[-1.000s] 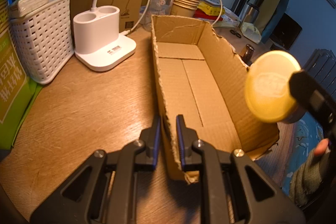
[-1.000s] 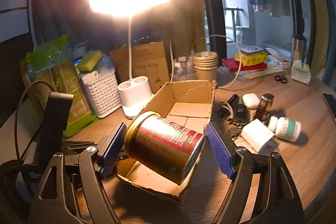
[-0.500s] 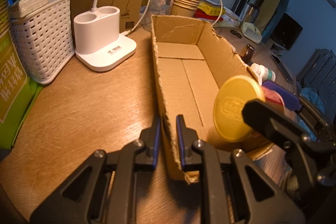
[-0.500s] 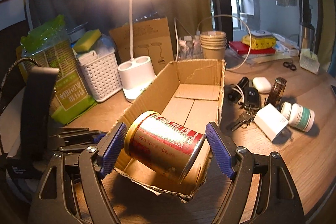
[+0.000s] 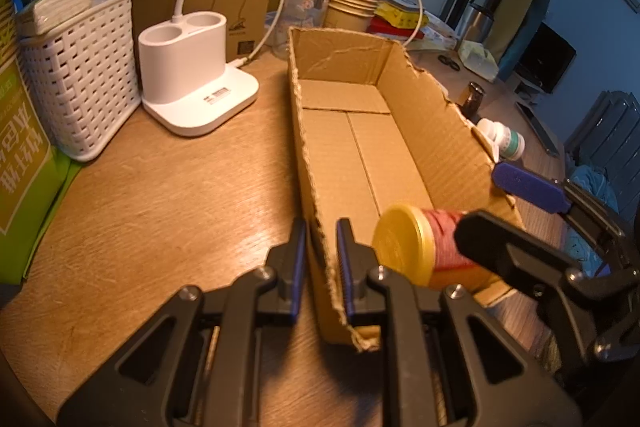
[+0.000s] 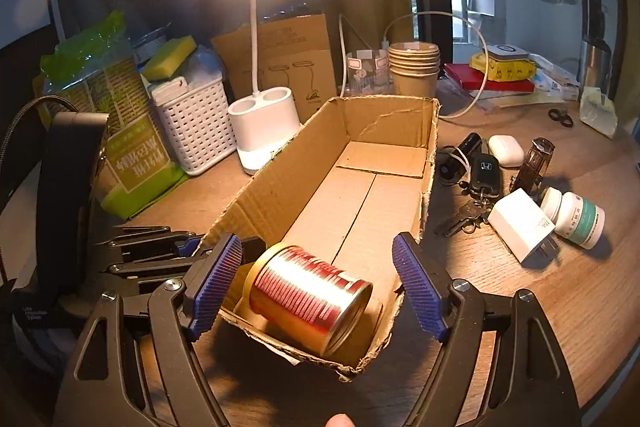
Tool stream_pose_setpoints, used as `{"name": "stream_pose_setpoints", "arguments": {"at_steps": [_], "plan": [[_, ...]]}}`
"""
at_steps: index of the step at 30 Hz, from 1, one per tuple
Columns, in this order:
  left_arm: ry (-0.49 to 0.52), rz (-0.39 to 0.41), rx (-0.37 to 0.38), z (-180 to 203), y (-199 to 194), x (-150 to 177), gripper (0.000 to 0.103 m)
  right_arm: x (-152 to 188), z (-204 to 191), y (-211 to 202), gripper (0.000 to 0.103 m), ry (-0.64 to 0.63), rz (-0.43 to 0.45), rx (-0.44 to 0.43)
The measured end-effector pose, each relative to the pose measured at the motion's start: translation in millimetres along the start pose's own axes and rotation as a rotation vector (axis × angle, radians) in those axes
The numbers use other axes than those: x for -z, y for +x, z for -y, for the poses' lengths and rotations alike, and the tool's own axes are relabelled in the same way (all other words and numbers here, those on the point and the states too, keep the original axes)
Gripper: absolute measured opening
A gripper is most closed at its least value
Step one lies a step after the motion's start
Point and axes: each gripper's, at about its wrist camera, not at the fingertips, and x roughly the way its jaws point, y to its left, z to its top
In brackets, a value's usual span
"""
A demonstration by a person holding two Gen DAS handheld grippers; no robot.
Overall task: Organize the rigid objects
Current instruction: 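Carry the tin can with the right tool into the box and release, then grasp the white pill bottle with green label with the right tool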
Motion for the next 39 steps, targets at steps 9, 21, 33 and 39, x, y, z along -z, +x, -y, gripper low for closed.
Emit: {"name": "stream_pose_setpoints", "arguments": {"at_steps": [9, 21, 33, 39], "plan": [[0.001, 0.001, -0.001, 0.5, 0.8, -0.2, 0.016, -1.7, 5.9, -14.5, 0.081, 0.018, 0.057, -0.005], [0.001, 0.001, -0.002, 0.7, 0.4, 0.2, 0.016, -5.9, 65.5, -50.6, 0.081, 0.134, 0.172, 0.158], [0.001, 0.002, -0.002, 0.8, 0.4, 0.6, 0.016, 7.0, 127.8, -47.2, 0.081, 0.223, 0.152, 0.336], [0.002, 0.002, -0.002, 1.3, -0.1, 1.1, 0.016, 7.5, 150.5, -42.1, 0.081, 0.251, 0.141, 0.399]]}}
